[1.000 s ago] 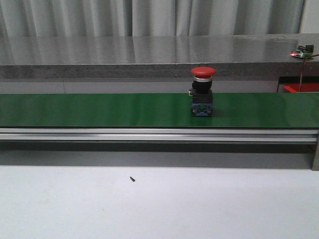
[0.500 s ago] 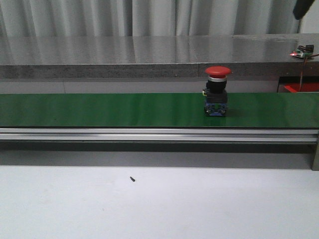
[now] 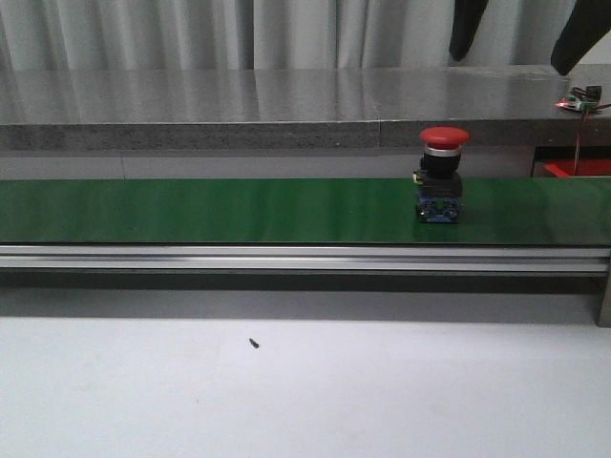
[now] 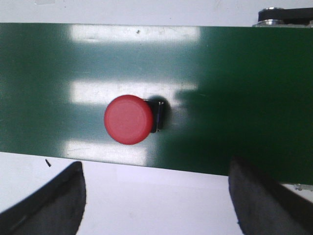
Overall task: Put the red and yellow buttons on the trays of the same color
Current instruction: 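Move the right gripper back over the red button on the belt, then grasp the red button with the right gripper and lift it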
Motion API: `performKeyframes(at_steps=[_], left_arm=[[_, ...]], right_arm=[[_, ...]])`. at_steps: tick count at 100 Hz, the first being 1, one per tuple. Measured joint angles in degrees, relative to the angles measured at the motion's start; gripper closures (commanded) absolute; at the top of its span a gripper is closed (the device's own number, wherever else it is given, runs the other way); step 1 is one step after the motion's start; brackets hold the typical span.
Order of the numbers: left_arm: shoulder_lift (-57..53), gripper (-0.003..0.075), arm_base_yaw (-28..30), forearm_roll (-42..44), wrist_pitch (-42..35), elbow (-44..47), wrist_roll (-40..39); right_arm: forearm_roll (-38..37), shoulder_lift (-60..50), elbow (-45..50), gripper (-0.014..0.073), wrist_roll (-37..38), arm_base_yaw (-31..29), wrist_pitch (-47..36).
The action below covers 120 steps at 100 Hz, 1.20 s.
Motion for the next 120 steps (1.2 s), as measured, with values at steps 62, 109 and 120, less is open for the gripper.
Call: performKeyframes(at_steps=[62,109,120], left_arm=[[0.0,0.0740,0.0,0.0,0.0,0.0,0.0],[0.0,0.0740,0.0,0.0,0.0,0.0,0.0],[0.0,0.0740,0.0,0.0,0.0,0.0,0.0]], right_arm=[[-1.5,13.4,-1.3,0.0001,0.8,0.1,-2.2],[-3.0,15.9,-1.4,0.0375,1.3,-1.3,-1.6],[-3.0,15.9,-1.5,0.0375,1.3,-1.6,-1.6]])
